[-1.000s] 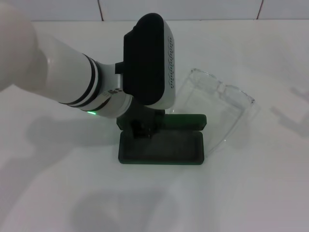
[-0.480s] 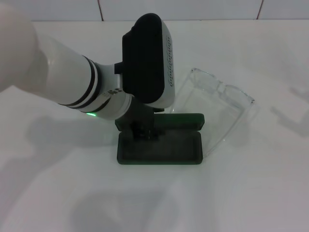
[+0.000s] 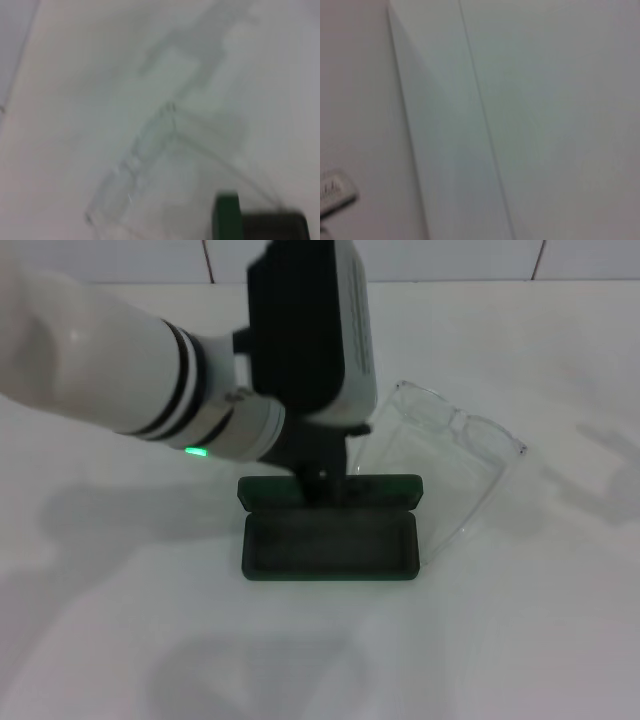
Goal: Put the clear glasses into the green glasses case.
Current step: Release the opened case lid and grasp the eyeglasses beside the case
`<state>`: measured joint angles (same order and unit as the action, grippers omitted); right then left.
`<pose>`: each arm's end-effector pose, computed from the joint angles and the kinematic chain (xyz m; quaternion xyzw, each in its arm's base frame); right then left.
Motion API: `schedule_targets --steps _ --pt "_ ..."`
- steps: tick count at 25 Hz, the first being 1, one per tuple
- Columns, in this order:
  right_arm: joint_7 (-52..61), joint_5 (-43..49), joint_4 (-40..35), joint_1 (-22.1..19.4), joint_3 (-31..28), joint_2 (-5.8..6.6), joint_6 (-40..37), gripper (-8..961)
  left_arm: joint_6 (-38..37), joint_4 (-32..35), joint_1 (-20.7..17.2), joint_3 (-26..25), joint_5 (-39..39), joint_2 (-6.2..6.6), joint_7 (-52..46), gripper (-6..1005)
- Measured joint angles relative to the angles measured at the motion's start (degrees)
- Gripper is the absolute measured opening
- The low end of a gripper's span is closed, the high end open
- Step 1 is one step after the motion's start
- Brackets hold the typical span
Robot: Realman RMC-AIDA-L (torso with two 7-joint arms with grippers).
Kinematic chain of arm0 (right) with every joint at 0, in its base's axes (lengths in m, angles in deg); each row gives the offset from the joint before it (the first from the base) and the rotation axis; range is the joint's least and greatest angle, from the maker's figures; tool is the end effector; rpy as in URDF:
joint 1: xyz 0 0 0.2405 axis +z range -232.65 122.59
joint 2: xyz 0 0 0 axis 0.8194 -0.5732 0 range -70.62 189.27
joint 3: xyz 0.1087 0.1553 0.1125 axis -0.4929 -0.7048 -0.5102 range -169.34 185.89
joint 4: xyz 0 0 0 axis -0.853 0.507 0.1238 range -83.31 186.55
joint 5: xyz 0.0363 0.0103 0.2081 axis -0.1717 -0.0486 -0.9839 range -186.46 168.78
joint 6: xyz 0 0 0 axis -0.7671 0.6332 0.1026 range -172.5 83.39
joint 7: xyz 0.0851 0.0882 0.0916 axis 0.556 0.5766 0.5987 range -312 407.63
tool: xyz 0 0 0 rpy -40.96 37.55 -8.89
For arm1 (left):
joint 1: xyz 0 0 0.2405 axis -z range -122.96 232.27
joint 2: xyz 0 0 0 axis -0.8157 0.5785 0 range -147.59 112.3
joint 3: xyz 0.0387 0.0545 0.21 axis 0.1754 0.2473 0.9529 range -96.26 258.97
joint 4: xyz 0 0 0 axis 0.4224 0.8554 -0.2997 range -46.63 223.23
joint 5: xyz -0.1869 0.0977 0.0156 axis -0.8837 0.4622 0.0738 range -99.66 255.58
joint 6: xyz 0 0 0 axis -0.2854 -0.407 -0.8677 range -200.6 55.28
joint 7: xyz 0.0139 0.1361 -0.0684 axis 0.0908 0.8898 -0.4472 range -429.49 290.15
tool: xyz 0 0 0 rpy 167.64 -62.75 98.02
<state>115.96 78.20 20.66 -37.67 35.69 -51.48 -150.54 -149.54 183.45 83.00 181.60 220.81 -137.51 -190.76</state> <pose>0.2763 0.2681 0.1266 -0.8223 0.1585 0.4557 0.3018 -0.0710 0.3062 -0.0333 -0.9762 0.0907 0.1217 0.1551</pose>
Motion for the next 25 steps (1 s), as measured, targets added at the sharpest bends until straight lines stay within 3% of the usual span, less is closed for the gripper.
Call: schedule_targets --steps 3,4,5,7,9,12,17,20,24,25 --pt "8.87 2.77 -8.58 1.49 0.48 -1.41 1.94 826 0.37 3.6 -0.54 -2.26 -5.43 -0.07 -1.97 553" --pt "17.93 5.58 -18.77 1.93 3.11 -3.02 4.97 825 0.64 5.86 -0.73 -3.32 -10.54 -0.09 -3.31 552" --pt "17.93 5.58 -18.77 1.93 3.11 -3.02 4.97 825 0.64 5.86 -0.73 -3.32 -10.54 -0.09 -3.31 552" --pt "27.9 11.26 -30.87 2.19 7.93 -4.07 8.83 824 0.93 8.43 -1.55 -4.12 -14.68 -0.07 -4.16 552" --pt "41.01 21.76 -42.47 3.58 15.38 -3.9 12.7 822 1.5 11.42 -3.27 -5.61 -18.47 -0.07 -4.56 551" --pt "54.53 35.9 -51.84 9.28 23.67 -2.42 13.22 820 1.99 16.26 -7.29 -10.33 -26.83 -0.01 -4.5 550" --pt "63.48 51.46 -49.71 21.28 27.75 -1.49 8.19 816 0.8 17.42 -12.97 -20.49 -44.79 0.24 -0.17 547" --pt "63.6 58.69 -44.31 26.57 28.28 -2.19 7.44 814 0.52 15.6 -14.9 -22.85 -50.78 0.24 3.18 544" --pt "61.35 64.12 -33.53 34.22 31.19 -3.71 13.39 811 -1.53 13.55 -18.63 -26.05 -54.34 0.15 5.24 541" --pt "61.35 64.12 -33.53 34.22 31.19 -3.71 13.39 810 -1.53 13.55 -18.63 -26.05 -54.34 0.15 5.24 541"
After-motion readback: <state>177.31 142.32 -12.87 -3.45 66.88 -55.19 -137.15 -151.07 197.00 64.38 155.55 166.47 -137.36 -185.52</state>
